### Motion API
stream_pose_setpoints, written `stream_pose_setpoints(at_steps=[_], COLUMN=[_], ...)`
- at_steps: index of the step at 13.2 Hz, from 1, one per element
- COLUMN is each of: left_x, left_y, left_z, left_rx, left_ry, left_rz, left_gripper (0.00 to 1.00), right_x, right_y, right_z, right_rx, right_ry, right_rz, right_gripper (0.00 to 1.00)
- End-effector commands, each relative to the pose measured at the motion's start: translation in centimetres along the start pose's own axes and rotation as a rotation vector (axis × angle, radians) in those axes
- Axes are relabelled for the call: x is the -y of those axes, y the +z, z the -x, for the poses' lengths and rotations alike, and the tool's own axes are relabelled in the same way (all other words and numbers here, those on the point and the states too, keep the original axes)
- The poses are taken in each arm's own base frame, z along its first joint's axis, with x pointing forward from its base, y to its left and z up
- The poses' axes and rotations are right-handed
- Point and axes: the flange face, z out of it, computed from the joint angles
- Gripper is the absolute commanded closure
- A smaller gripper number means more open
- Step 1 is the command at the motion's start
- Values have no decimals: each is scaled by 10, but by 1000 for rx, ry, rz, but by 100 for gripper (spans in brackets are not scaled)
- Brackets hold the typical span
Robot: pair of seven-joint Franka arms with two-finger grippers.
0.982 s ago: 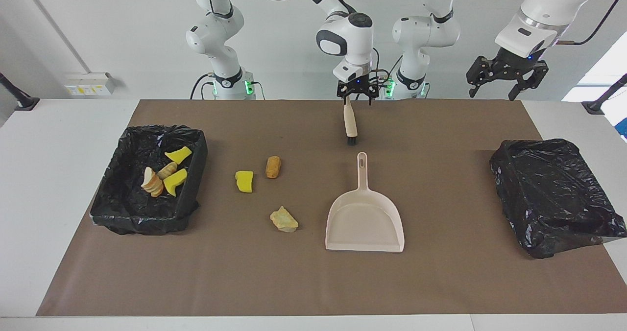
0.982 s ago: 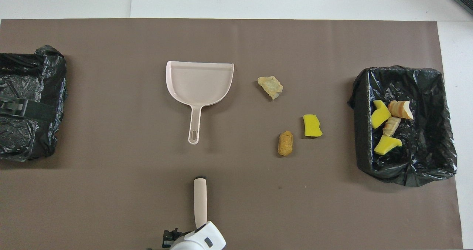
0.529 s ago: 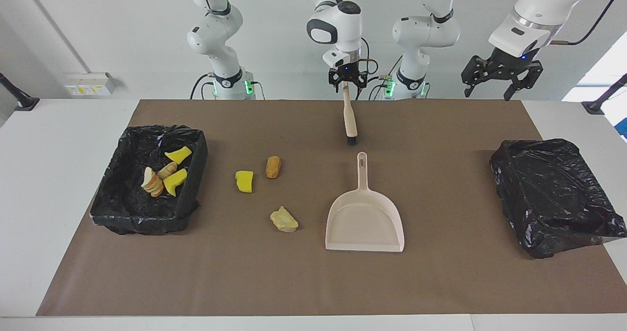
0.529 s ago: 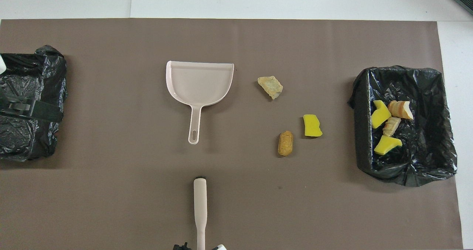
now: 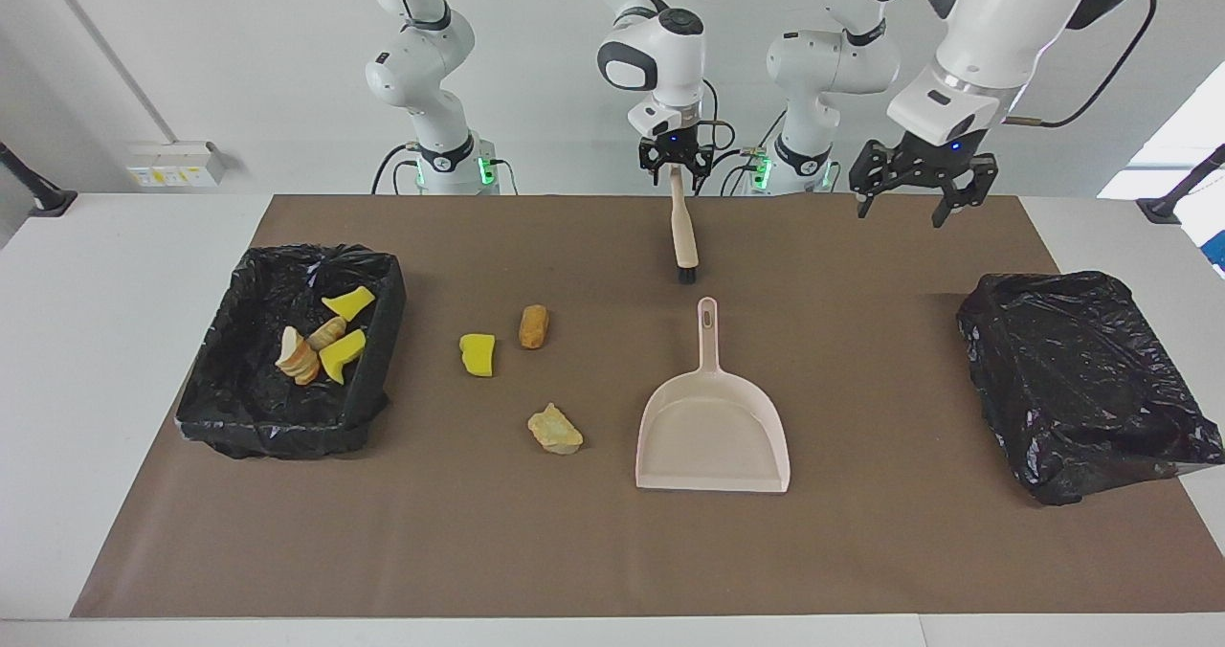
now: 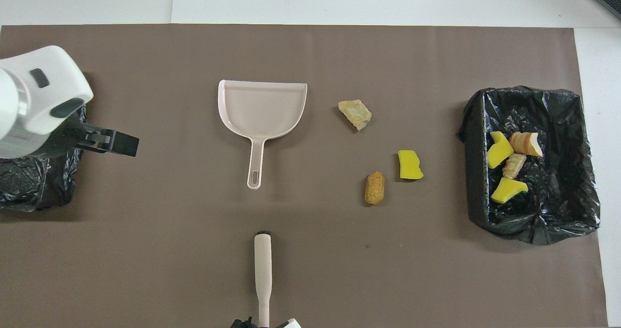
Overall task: Sweep and dump trash in bin
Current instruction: 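Reach the left gripper to the dustpan while the right gripper reaches the brush, then grasp the dustpan with the left gripper while the right gripper lifts the brush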
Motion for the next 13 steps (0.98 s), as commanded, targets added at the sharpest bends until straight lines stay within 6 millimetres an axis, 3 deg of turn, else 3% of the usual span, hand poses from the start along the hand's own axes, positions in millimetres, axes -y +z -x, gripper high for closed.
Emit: stream_pose_setpoints(at_steps=[1,2,4,6,8,10,13], left_x=[-67,-90,-123,-149,-164,-166,-165], left_y=[58,83,127,169,201,224,236], left_z=[2,4,10,-1,-16,-21,-27], left_rx=[-32,-45,-36,-33,-72,-71,-92], left_ry=[-32,-16,-5,-11,-10,14,-27], left_rz=[8,13,18,34,71,28,29], left_gripper=[0,0,0,0,0,0,0], right_x=[3,6,11,3,-13,-45,-106], right_y=[-2,-3,-5,-13,-23,-42,-71], right_z=[-3,-6,-10,-27,-40,-59,-93], right_rx=[-1,0,2,2,9,11,12], right_ry=[-26,-20,-15,7,-14,-40,-61], right_rz=[-9,-13,-10,17,78,116,149], right_gripper=[82,100,100,100,100,100,100])
